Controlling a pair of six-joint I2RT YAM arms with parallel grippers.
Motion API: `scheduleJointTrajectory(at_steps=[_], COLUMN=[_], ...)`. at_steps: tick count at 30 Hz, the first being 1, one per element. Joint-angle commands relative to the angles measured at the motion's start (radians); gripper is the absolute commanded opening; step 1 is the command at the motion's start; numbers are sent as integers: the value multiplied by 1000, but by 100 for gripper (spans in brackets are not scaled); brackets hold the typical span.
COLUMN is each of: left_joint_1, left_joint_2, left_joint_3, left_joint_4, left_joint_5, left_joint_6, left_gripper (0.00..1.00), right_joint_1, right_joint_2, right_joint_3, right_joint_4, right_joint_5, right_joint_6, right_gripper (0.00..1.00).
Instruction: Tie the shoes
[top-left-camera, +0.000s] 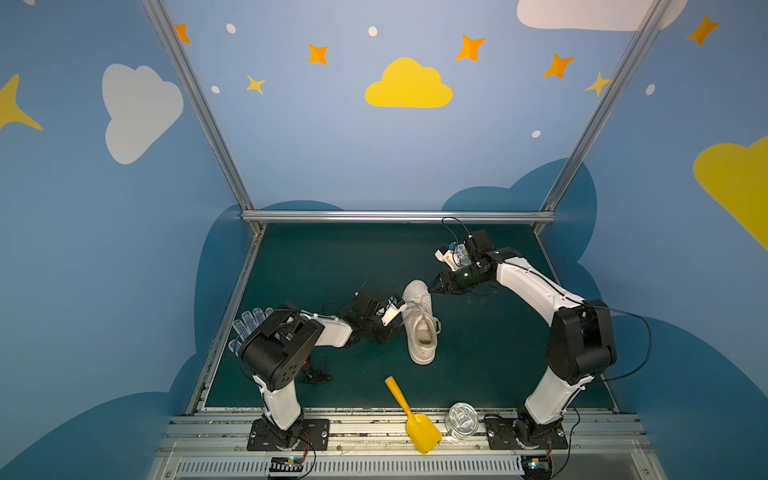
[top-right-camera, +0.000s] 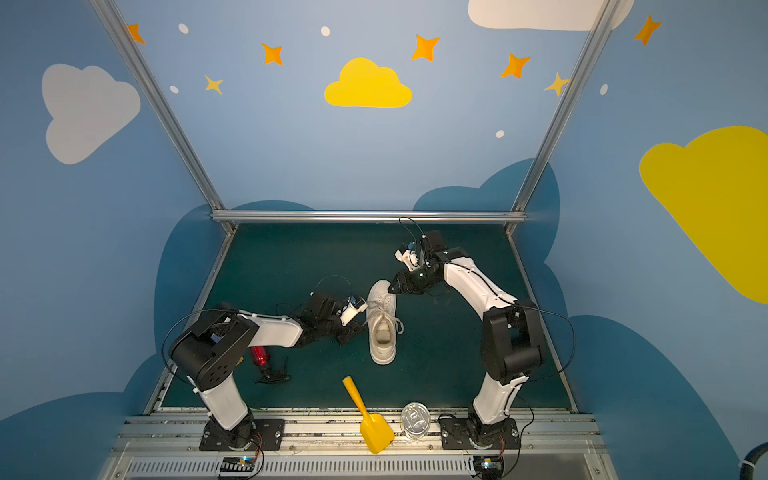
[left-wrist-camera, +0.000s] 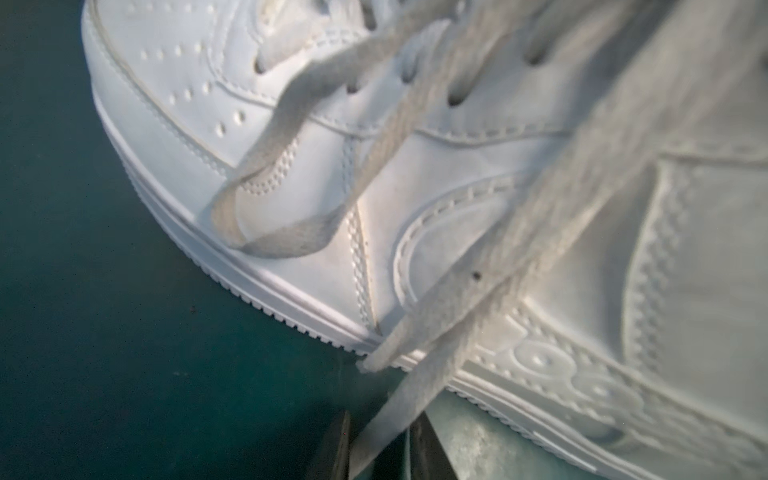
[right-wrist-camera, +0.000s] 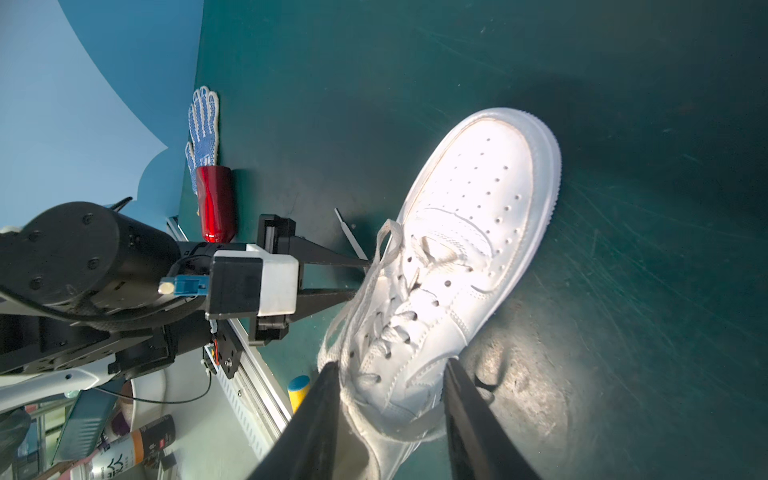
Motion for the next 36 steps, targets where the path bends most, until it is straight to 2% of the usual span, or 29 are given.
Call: scheduleJointTrajectory(at_steps=[1,6,14,24,30,36], left_joint_1=[-1,1,0,1,1,1], left_joint_2=[9,-11,-69,-80,-87,-90], left_joint_3=[-19,-21,-56,-55,-56,-59], left_joint_4=[27,8,9,16,12,11], left_joint_5=[14,21,18,26,30,33], left_joint_6=[16,30,28,25,19,11], left_gripper=[15,3,3,3,3,3], right_joint_1=[24,56,91,124,135,145], right_joint_2=[24,27,36,108,98,79], right_joint_3=[17,-3,-9,8,-3,-16], right_joint_4=[-42,-23,15,11,5,10], right_joint_5=[-5,-68,-84,-80,-86,-81], right_joint_6=[-22,-61,-122,-207,-245,-269], right_gripper=[42,44,48,48,46,39])
